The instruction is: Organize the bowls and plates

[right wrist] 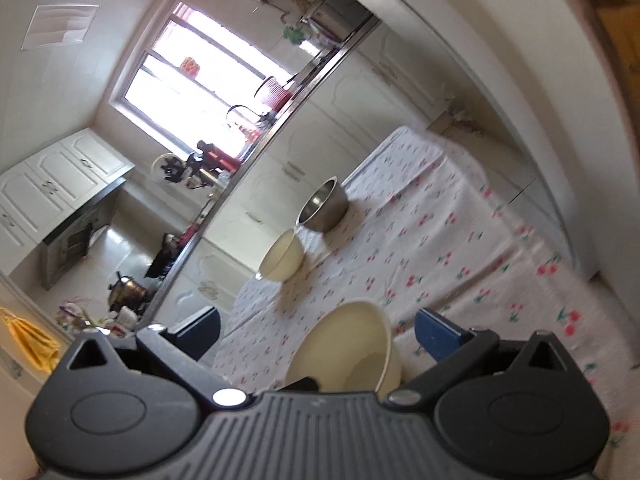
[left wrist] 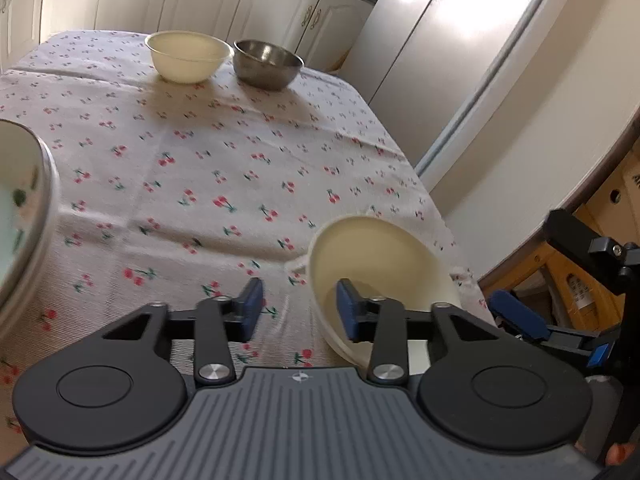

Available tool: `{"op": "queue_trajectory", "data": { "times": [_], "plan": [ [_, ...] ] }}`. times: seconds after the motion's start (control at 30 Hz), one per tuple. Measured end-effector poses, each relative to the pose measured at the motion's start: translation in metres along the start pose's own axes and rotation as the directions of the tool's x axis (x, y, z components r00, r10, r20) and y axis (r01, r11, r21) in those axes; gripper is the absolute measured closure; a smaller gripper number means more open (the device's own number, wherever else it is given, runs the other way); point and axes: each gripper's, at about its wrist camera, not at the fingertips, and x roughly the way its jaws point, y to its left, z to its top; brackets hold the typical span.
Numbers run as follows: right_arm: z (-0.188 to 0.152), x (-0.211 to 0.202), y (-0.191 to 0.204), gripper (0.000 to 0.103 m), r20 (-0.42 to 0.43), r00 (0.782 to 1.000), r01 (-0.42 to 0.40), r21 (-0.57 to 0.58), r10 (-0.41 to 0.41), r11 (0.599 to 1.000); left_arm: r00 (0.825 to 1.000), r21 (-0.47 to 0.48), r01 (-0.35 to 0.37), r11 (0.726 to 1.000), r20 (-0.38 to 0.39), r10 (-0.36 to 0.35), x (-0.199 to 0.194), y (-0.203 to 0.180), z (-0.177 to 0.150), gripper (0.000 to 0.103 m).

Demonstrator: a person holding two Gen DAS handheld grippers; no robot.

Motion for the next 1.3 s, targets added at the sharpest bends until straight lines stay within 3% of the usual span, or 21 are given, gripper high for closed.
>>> {"op": "queue_trajectory", "data": {
  "times": [0.3,0.5,0.73,1.07,1.17,1.23,1.3],
  "plan": [
    [0.017,0.014,0.042,0.000,-0.016,0.998,0.051,-0.127,-0.054,0.991,0.997,0.024,0.010,1.000,0.073,-0.012,-0.038,0.022,0.033,0.030],
    [0.035,0.048,0.063,0.000,-0.054,0.998,0.024,-0.159,-0.033,0.987,0.989,0.036,-0.055,0.998,0.143,0.049,-0.052,0.042,0.071,0.017],
    [0.068,0.101,0.071,0.003,-0.075,0.996,0.028,-0.136,-0.038,0.990,0.963,0.008,-0.129,0.992,0.238,0.123,-0.047,0.064,0.130,0.005],
    [0.107,0.188,0.051,0.012,-0.132,0.990,0.035,-0.075,-0.045,0.997,0.938,-0.027,-0.195,0.980,0.286,0.195,0.020,0.072,0.205,0.009],
    [0.114,0.217,0.037,0.019,-0.160,0.986,0.044,-0.041,-0.050,0.998,0.939,0.004,-0.212,0.977,0.280,0.202,0.044,0.067,0.223,0.016],
    [0.117,0.235,0.026,0.023,-0.183,0.982,0.048,0.005,-0.046,0.999,0.940,0.026,-0.222,0.975,0.270,0.206,0.064,0.061,0.234,0.029],
    [0.120,0.249,0.018,0.025,-0.195,0.980,0.046,0.046,-0.036,0.998,0.942,0.049,-0.229,0.972,0.262,0.209,0.078,0.055,0.239,0.036]
  ]
}}
